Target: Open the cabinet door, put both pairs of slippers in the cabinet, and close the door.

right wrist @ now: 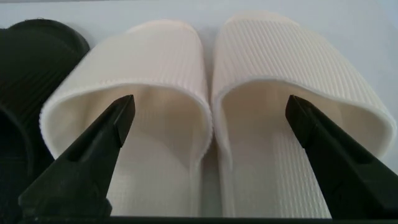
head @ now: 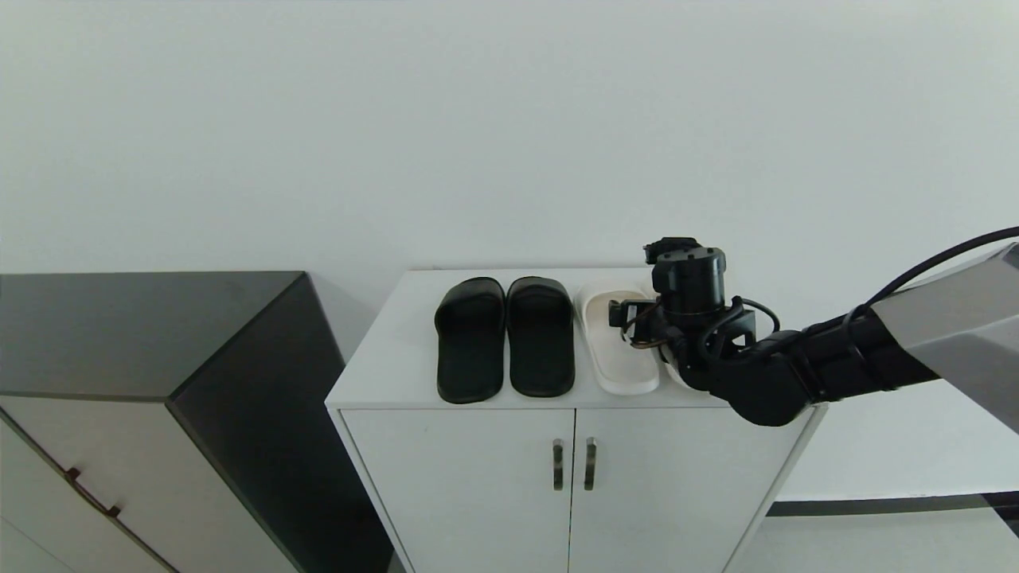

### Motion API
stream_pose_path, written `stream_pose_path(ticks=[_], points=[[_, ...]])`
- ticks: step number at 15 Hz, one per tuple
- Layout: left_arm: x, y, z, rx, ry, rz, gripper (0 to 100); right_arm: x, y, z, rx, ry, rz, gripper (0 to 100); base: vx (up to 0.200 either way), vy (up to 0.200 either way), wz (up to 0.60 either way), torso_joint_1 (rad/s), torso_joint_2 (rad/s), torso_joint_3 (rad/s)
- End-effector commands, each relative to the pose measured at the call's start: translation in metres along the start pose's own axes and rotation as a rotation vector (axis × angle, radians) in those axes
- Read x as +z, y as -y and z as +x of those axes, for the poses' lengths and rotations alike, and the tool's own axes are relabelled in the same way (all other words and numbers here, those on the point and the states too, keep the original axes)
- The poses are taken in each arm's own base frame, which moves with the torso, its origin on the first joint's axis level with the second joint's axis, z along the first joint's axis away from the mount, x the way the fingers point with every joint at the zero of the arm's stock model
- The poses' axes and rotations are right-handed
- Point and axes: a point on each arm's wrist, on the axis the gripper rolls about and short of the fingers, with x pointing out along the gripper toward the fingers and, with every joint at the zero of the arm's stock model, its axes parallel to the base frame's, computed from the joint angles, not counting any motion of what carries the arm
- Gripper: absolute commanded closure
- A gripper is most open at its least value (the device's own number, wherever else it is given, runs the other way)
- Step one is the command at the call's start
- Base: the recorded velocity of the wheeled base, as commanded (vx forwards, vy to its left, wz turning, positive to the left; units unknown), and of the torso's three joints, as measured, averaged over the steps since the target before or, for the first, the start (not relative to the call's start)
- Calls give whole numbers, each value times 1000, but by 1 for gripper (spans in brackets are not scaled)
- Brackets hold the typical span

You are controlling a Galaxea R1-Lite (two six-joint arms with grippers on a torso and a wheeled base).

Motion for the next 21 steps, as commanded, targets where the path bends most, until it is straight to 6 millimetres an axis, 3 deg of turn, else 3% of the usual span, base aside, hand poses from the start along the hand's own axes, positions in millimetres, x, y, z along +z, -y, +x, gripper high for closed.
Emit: stream_pose_path(ticks=[1,2,8,11,14,18,21], points=[[0,0,0,0,0,0,100,-1,-4,7,2,7,-10,0,0,0,0,0,0,0],[0,0,0,0,0,-1,100,-2,-5,12,-2,8,-22,100,0,0,0,0,0,0],[0,0,0,0,0,-1,100,-1,-1,18,-17,13,-39,100,0,0,0,0,0,0],[0,0,0,0,0,-1,100,27,7,-2,-12,66,-17,100,0,0,0,0,0,0],[0,0,0,0,0,-1,100,53,22,-45,16,103,-34,100,0,0,0,0,0,0],[0,0,0,0,0,-1,100,35,32,-135,337,15,-100,100,0,0,0,0,0,0],[0,0,0,0,0,-3,100,17,48,-184,503,-32,-128,100,0,0,0,0,0,0]])
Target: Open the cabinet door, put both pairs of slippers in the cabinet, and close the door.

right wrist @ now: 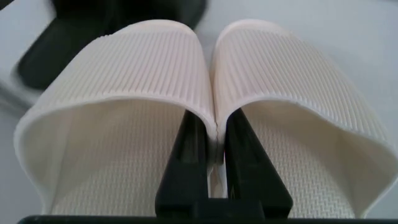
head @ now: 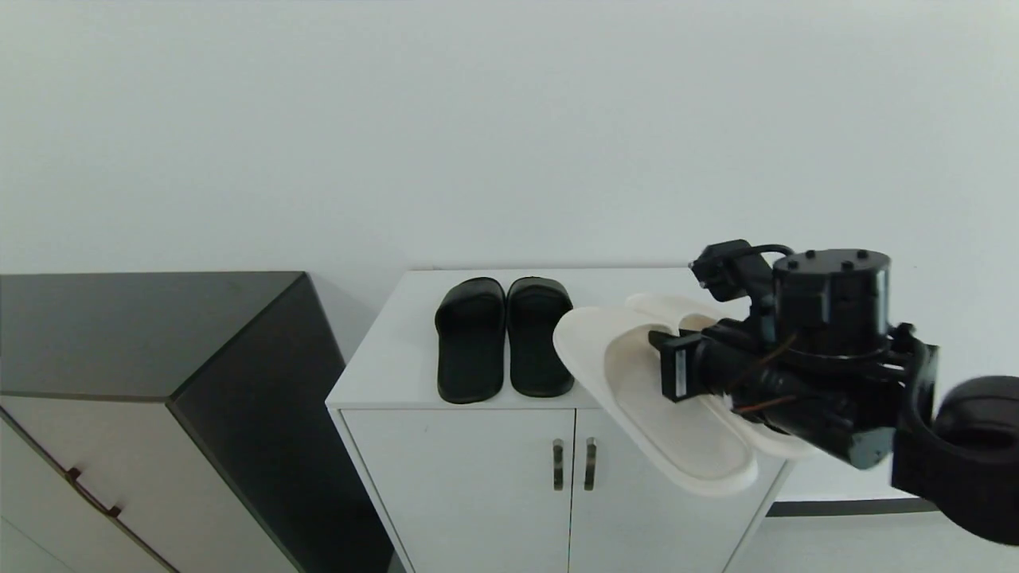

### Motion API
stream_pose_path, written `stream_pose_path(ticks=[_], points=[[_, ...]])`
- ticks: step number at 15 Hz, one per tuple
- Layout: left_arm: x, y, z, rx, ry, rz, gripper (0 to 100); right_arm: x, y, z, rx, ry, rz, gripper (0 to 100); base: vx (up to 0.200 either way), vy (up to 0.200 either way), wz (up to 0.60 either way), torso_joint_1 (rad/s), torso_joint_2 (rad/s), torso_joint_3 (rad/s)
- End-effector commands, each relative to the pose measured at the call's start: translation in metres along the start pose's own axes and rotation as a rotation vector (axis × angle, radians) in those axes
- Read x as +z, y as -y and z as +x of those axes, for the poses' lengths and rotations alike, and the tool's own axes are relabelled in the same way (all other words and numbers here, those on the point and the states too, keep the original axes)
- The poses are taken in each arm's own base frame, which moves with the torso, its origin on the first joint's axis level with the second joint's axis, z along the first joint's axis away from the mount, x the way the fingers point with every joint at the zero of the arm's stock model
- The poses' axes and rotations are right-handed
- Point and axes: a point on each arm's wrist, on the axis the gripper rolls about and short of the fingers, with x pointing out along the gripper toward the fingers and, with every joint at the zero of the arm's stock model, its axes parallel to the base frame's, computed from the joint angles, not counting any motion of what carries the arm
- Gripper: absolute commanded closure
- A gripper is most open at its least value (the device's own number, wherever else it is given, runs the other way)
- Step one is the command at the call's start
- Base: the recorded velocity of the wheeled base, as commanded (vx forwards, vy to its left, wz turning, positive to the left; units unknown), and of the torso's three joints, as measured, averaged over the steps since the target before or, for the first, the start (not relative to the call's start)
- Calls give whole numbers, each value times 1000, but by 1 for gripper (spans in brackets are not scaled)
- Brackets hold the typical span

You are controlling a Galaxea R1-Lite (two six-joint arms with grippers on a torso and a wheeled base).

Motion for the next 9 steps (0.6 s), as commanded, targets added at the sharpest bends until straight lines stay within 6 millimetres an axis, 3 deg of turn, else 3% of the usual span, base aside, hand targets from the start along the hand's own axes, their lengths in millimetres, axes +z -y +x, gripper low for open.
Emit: stream_pose_path(ticks=[1,2,8,9], points=[[0,0,0,0,0,0,100,-6,-6,-68,177,30,-9,100,0,0,0,0,0,0],[0,0,0,0,0,0,100,-12,-5,-77,213,16,-16,100,0,0,0,0,0,0],[0,0,0,0,0,0,100,-24,-5,-78,265,-54,-33,100,0,0,0,0,0,0],[0,0,0,0,2,0,100,-24,-4,-79,265,-52,-33,100,-200,0,0,2,-2,7]])
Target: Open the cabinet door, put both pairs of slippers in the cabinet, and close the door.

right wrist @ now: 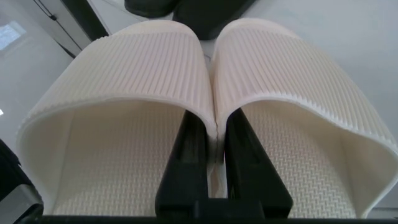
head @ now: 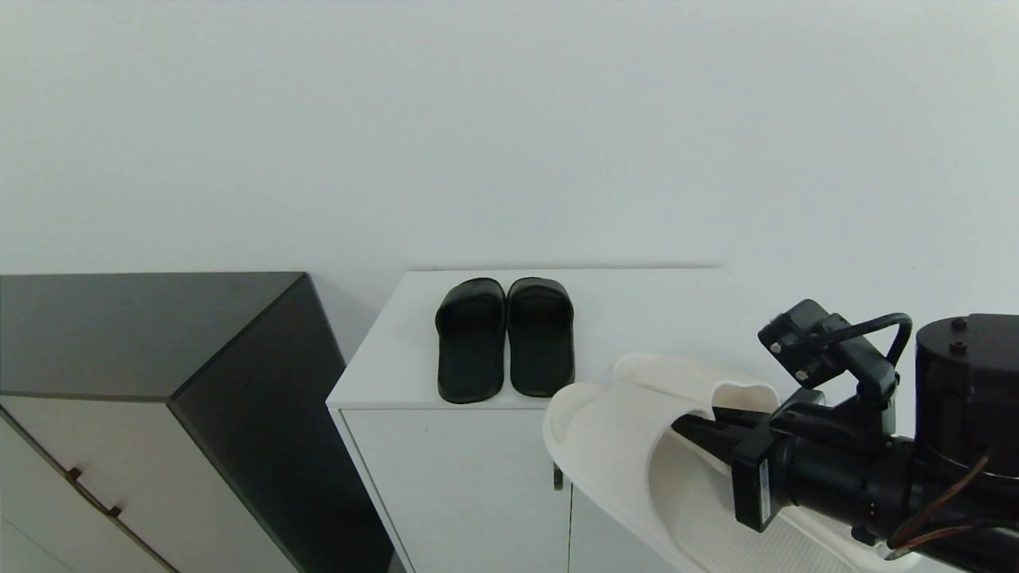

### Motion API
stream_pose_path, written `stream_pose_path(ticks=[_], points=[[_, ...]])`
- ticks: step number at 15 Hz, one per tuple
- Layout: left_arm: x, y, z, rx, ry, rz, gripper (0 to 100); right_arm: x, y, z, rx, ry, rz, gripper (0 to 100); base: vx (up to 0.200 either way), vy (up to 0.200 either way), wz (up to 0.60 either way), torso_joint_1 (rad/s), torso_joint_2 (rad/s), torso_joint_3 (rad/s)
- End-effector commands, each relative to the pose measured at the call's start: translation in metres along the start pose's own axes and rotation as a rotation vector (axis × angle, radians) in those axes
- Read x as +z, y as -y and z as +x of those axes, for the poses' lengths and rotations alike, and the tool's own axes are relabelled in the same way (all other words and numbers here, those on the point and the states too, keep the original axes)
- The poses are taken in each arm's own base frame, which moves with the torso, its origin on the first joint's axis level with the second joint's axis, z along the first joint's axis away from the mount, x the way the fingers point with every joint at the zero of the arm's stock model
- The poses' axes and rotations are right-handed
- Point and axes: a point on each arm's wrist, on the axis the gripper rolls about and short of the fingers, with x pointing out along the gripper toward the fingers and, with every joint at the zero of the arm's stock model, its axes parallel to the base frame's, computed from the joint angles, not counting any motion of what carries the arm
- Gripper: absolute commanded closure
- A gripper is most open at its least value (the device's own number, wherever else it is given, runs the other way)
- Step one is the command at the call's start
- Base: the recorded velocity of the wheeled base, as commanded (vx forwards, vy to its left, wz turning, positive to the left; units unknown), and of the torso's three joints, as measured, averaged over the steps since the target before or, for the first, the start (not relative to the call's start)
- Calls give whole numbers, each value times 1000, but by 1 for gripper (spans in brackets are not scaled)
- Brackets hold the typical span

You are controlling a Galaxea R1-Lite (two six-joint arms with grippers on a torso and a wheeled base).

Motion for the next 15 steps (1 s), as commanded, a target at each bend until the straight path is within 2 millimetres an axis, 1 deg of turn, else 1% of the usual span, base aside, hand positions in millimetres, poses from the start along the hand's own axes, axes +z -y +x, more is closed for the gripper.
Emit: stream_pose_path(ticks=[1,7,15], points=[[0,0,0,0,0,0,100,-1,0,-3,2,4,0,100,-200,0,0,-2,-2,2],[0,0,0,0,0,-2,100,-5,0,-5,26,-3,-3,100,-200,0,0,0,4,1],[0,0,0,0,0,-3,100,-9,1,-5,28,-19,-7,100,0,0,0,0,0,0]])
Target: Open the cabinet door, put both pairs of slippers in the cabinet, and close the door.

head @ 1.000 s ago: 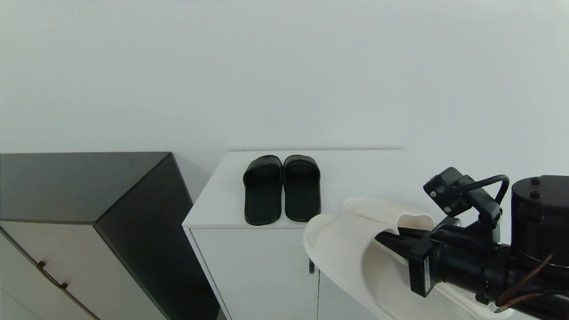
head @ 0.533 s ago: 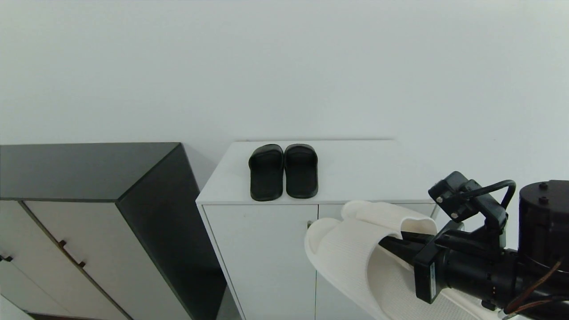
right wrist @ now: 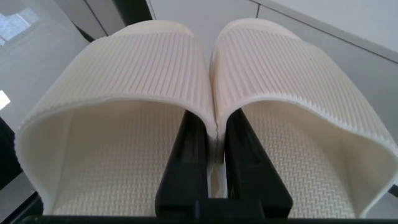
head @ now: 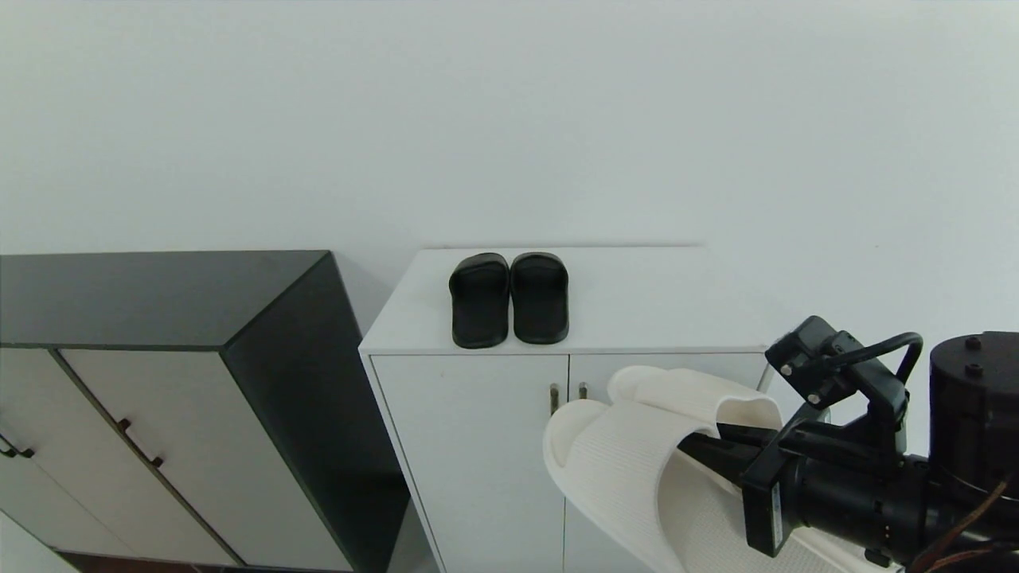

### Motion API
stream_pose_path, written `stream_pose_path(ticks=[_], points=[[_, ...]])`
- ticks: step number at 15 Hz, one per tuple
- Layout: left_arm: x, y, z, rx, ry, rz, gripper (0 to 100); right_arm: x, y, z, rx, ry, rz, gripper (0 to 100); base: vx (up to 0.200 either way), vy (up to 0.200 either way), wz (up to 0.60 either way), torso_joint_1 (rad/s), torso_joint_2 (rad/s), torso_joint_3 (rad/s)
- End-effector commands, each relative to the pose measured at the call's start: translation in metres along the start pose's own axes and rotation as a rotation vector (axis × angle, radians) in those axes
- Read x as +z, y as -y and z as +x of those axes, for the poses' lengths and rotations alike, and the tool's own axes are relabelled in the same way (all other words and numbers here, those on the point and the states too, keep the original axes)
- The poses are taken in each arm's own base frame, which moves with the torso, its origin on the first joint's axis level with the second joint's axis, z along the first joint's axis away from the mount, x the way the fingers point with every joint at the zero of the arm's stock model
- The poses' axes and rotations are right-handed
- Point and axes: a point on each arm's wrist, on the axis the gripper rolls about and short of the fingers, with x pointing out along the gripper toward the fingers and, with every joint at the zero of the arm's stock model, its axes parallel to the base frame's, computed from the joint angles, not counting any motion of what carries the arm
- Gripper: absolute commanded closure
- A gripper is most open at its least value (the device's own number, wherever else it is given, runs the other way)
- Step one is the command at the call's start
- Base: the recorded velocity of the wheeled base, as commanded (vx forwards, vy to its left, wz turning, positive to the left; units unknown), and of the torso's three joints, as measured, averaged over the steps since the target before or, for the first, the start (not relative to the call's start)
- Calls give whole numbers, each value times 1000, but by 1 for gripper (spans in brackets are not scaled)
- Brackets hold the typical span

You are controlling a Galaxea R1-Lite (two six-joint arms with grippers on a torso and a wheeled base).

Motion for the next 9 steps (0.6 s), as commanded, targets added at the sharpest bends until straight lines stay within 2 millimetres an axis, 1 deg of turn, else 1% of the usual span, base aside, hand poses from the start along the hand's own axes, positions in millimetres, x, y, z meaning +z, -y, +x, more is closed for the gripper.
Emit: stream_pose_path(ticks=[1,7,9], points=[[0,0,0,0,0,0,100,-1,0,1,-1,-7,-1,100,0,0,0,0,0,0],[0,0,0,0,2,0,100,-3,0,1,0,-15,-8,100,0,0,0,0,0,0],[0,0,0,0,0,0,100,-4,0,1,0,-18,-14,100,0,0,0,-144,344,193]])
